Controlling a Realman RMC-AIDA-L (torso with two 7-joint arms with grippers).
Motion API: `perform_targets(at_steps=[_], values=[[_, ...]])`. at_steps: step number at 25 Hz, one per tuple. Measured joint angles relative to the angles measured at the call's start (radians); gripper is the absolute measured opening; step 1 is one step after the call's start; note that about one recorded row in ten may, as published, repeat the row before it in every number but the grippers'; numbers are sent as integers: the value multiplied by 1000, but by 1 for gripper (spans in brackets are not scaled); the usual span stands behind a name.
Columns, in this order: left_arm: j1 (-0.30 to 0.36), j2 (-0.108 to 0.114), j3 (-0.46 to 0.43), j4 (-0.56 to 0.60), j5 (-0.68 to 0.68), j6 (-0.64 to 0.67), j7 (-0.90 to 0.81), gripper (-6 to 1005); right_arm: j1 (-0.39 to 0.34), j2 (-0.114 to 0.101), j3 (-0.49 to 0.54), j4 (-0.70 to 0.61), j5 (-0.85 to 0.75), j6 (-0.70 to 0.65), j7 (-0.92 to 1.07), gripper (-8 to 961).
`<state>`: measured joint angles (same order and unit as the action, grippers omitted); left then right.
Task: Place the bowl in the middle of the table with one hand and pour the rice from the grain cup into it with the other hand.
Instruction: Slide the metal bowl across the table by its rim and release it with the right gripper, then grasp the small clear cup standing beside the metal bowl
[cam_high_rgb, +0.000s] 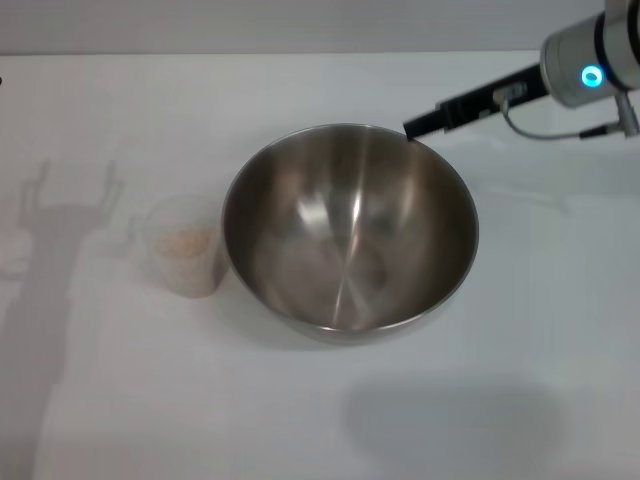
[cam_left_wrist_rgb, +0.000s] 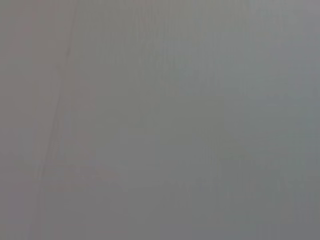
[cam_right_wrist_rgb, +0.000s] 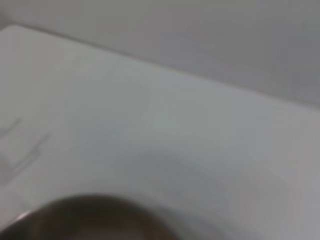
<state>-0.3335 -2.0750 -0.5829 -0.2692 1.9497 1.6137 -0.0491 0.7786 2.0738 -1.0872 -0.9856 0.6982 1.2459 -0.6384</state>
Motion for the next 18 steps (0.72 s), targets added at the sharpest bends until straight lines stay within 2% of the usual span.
perform_targets(at_steps=[9, 13, 14, 15, 18], values=[[9, 0, 0, -1, 0, 10, 0, 796, -48, 6, -93, -168, 23, -204, -37, 477], [11, 0, 1, -1, 0, 17, 0, 795, -128, 9, -210, -242, 106, -416, -103, 476], [11, 0, 1, -1, 0, 18, 0, 794, -176, 9, -277, -276, 155, -532, -150, 476], [11, 0, 2, -1, 0, 18, 0, 794, -176, 9, -277, -276, 155, -532, -150, 476], [11, -1, 2, -1, 0, 18, -1, 794, -242, 11, -374, -314, 195, -704, -199, 477]])
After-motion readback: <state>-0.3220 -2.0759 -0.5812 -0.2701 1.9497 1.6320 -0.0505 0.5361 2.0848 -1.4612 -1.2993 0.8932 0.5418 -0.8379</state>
